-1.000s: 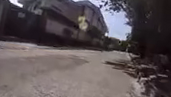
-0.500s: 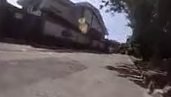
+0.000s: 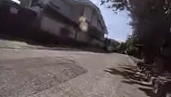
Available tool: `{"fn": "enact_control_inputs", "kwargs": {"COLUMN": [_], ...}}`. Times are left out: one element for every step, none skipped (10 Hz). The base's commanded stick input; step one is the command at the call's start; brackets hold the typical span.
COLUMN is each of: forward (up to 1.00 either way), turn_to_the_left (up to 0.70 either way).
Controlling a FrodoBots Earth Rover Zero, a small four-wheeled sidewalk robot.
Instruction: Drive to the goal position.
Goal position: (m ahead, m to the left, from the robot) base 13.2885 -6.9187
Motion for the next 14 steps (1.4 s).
{"fn": "enact_control_inputs", "kwargs": {"forward": [1.00, 1.00, 1.00, 1.00, 1.00, 1.00, 1.00, 1.00, 1.00, 1.00, 1.00, 1.00, 1.00, 1.00], "turn_to_the_left": [-0.27, -0.28, -0.29, -0.29, -0.29, -0.30, -0.30, -0.30, -0.30, -0.30, -0.30, -0.30, -0.30, -0.30]}}
